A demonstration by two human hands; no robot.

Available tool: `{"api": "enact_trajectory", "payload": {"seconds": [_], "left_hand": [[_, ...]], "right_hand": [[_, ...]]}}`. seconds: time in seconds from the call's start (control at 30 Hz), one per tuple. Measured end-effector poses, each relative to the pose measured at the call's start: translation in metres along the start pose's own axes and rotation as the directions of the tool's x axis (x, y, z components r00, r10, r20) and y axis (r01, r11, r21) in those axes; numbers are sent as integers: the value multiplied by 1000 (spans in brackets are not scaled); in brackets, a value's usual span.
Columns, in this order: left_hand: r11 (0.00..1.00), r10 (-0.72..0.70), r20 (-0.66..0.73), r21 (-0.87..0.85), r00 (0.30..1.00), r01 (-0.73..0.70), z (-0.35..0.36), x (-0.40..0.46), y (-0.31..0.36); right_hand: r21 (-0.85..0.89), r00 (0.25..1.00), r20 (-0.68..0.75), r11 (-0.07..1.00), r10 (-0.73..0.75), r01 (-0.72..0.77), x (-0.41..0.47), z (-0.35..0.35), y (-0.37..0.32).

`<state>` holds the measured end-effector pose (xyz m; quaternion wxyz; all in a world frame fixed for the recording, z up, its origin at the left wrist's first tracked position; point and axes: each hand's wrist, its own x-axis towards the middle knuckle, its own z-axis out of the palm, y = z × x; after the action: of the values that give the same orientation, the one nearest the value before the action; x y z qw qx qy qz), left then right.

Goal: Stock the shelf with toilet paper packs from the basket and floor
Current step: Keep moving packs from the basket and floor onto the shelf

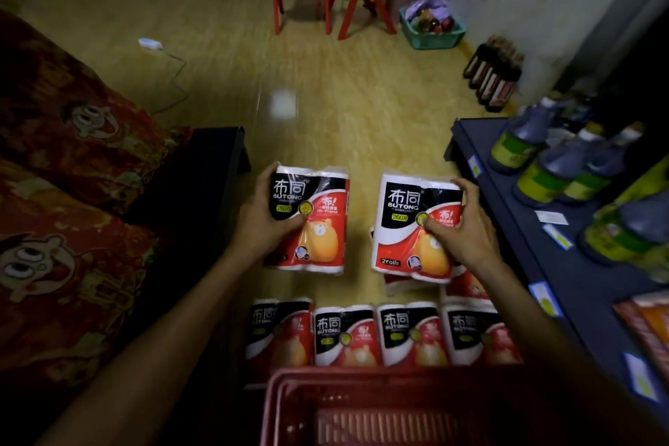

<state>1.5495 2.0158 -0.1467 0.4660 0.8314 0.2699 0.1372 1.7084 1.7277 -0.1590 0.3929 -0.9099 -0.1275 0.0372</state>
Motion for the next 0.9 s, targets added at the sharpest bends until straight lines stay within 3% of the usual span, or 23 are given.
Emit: {"api": "enact_trajectory", "payload": {"seconds": [0.2,0.47,0.63,0.9], "left_hand": [[998,9,50,64,999,-13,-27,-47,123],[1000,8,19,-3,1000,-8,-116,-119,340],[999,31,-62,-5,998,-32,-184,-165,475],[987,156,-166,5,974,-158,-270,-196,639]], "right_hand": [[64,999,20,998,29,-30,-36,-121,-50],[46,997,66,998,27,-31,-68,-325,-199],[-15,996,91,1000,-20,22,-85,-449,-310],[-30,993,-9,992,-121,121,-120,-604,-431]]}}
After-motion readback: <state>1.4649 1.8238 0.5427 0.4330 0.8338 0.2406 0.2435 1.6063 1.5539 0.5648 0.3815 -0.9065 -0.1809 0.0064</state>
